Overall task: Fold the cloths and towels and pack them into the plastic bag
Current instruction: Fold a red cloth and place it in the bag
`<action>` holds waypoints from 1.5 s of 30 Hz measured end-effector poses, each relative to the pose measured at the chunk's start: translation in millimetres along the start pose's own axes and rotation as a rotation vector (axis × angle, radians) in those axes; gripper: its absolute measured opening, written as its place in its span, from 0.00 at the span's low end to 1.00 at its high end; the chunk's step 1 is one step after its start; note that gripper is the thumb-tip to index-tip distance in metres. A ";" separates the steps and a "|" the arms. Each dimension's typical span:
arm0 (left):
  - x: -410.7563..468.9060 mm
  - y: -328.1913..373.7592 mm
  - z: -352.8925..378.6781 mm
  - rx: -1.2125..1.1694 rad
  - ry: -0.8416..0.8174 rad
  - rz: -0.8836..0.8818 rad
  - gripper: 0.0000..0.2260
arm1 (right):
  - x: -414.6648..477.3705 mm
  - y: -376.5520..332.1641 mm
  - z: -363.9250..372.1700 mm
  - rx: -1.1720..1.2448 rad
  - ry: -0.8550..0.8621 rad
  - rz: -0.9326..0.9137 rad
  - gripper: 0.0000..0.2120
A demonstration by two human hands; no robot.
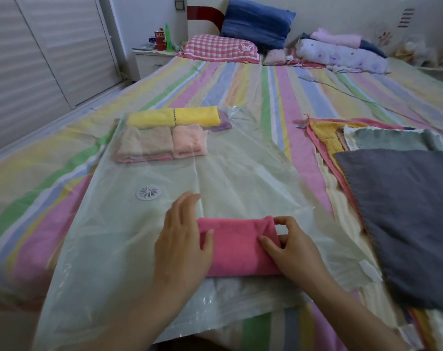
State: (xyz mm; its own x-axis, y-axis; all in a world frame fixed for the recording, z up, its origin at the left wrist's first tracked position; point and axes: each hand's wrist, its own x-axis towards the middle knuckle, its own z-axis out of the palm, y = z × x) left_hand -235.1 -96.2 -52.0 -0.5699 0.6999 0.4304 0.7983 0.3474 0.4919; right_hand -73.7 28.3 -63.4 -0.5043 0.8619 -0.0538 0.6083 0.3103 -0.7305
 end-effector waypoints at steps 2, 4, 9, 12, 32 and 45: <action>0.8 7.9 3.7 0.081 -0.059 0.314 0.21 | 2.1 -1.5 -0.3 -0.026 0.004 0.006 0.20; 1.8 4.4 18.2 0.244 -0.243 0.513 0.22 | 2.0 -3.4 -2.1 -0.065 -0.008 0.008 0.23; -1.9 -16.1 39.4 0.342 -0.453 0.490 0.26 | -1.0 -16.1 -4.8 -0.474 0.212 -0.435 0.22; 1.2 -23.6 44.1 0.161 -0.487 0.467 0.30 | -0.3 -30.9 0.1 -0.631 0.071 -0.784 0.12; -34.7 -12.1 -18.6 0.039 -0.553 0.637 0.13 | 11.7 -45.1 -16.7 -0.892 -0.486 -0.459 0.20; -29.1 -9.1 -25.1 0.033 -0.654 0.543 0.15 | -7.8 5.1 -58.5 -0.866 -0.300 -0.242 0.19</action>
State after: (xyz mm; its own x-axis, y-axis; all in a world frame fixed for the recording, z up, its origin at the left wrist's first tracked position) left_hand -230.7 -135.4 -50.0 0.1127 0.9911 0.0713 0.9394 -0.1296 0.3172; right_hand -30.7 46.6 -26.9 -0.7397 0.6334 -0.2272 0.6491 0.7607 0.0077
